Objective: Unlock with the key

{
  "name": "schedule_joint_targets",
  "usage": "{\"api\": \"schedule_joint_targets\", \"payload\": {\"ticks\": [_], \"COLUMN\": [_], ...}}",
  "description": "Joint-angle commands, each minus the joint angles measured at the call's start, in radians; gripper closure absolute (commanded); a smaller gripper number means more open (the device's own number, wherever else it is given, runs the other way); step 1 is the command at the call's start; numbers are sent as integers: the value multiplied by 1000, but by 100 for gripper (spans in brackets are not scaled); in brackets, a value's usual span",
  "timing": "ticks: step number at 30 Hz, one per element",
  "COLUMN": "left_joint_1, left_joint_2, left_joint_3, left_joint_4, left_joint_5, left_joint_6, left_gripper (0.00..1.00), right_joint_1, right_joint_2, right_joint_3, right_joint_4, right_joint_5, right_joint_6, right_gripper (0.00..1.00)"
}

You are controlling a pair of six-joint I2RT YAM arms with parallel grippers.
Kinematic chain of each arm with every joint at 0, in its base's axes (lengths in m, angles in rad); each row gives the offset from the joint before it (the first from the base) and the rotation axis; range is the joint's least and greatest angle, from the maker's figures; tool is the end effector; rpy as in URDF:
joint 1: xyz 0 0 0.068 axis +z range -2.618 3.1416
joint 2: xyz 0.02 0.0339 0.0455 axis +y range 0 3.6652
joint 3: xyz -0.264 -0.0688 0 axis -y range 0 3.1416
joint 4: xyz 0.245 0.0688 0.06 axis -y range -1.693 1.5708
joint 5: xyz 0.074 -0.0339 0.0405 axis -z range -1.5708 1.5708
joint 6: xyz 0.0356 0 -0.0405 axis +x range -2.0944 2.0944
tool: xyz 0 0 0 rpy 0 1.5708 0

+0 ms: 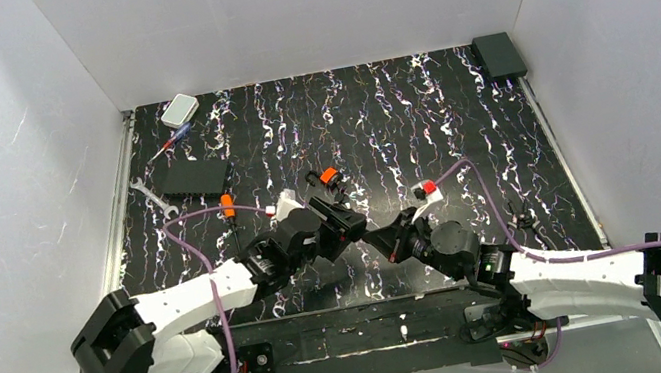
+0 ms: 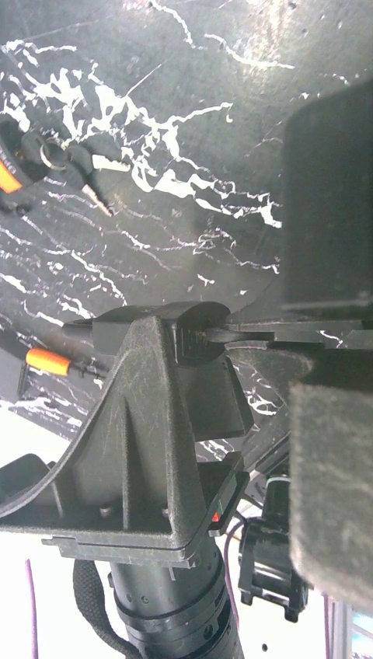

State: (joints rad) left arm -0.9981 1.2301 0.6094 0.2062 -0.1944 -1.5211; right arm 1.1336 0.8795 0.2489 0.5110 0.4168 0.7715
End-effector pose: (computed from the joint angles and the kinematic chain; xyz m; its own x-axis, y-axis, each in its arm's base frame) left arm 0.1498 -0.2196 0.2248 -0.7387 -0.6626 -0.1232 -0.1818 0.3719 -0.9103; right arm 0.0938 0.1667 0.2082 -0.4951 0.4463 -0.7454 -0.4366 0.6139 0.6576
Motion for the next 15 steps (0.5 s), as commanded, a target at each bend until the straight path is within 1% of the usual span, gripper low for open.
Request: {"api": "schedule_joint_targets", "payload": {"ticks": [1,4,7,8,15], "left_joint_1": [-111,-139,-172,-184,-218], "left_joint_2": [-91,-106,-116,-118,-131], "left_joint_3": [138,202,285,300,320], "left_joint_4": [-27,-102,-238,-258,-256], "left_joint_5": [106,69,-3,-26,-53], "left_joint_6": [100,143,194,205,232], "left_gripper": [100,100,100,100,100], "right_joint_1": [-8,-8,-8,-8,-8], "right_joint_2": [0,-5,-12,-15,-24], "right_joint_3": [77,88,88,85,66], "right_joint_4": [137,175,220,238,325], "right_joint_5": [-37,-52,-59,-61,-62], "right_joint_6": [-30,-34,-27,-23,3], "right_gripper": [99,99,99,99,99]}}
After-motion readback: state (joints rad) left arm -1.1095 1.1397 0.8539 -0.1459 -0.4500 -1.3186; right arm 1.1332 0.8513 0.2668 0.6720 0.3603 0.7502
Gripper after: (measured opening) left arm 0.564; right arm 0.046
